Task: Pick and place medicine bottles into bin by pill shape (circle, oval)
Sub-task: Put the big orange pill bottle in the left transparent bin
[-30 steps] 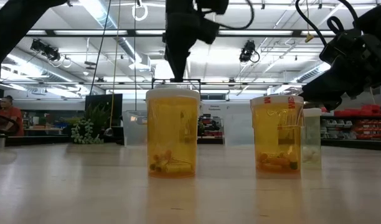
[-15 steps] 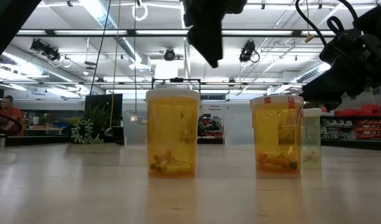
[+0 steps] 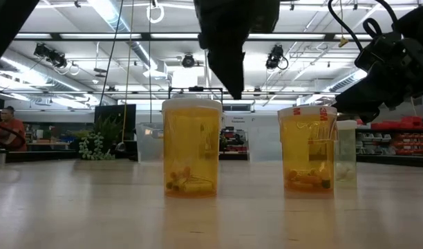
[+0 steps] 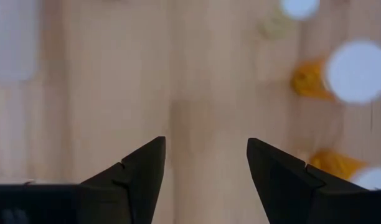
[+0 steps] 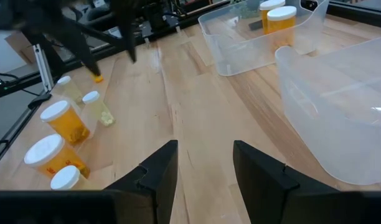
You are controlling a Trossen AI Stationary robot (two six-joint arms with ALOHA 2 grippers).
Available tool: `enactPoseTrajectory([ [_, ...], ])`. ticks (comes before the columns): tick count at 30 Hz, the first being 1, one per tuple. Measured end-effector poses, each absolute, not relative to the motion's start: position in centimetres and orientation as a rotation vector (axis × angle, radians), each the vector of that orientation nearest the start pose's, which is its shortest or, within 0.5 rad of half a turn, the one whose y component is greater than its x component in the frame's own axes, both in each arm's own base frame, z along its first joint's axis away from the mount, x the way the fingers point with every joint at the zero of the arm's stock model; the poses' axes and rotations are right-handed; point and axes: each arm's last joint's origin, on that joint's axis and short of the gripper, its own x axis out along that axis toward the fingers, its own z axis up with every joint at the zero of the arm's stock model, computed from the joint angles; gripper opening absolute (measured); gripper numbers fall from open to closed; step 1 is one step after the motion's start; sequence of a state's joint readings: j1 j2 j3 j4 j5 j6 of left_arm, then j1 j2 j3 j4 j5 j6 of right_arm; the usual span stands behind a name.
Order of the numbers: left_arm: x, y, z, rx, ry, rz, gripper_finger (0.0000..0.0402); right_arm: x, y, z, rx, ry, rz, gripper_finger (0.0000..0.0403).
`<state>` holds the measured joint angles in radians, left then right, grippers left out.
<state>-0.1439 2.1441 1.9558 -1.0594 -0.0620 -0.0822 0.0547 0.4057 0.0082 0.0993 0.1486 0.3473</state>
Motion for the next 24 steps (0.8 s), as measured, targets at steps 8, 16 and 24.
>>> enactPoseTrajectory([
  [8, 43.1, -10.5, 21.9, 0.207, 1.262, -0.158, 0.0251, 11.9, 0.2, 14.0, 0.314, 0.278, -0.144, 0.0161],
  [16, 43.2, -12.9, 21.8, 0.218, 1.168, -0.161, 0.0272, 11.9, 0.2, 14.0, 0.314, 0.278, -0.143, 0.0161],
  [24, 43.2, -13.2, 21.8, 0.15, 1.162, -0.121, 0.0271, 11.9, 0.2, 14.0, 0.314, 0.278, -0.144, 0.0161],
])
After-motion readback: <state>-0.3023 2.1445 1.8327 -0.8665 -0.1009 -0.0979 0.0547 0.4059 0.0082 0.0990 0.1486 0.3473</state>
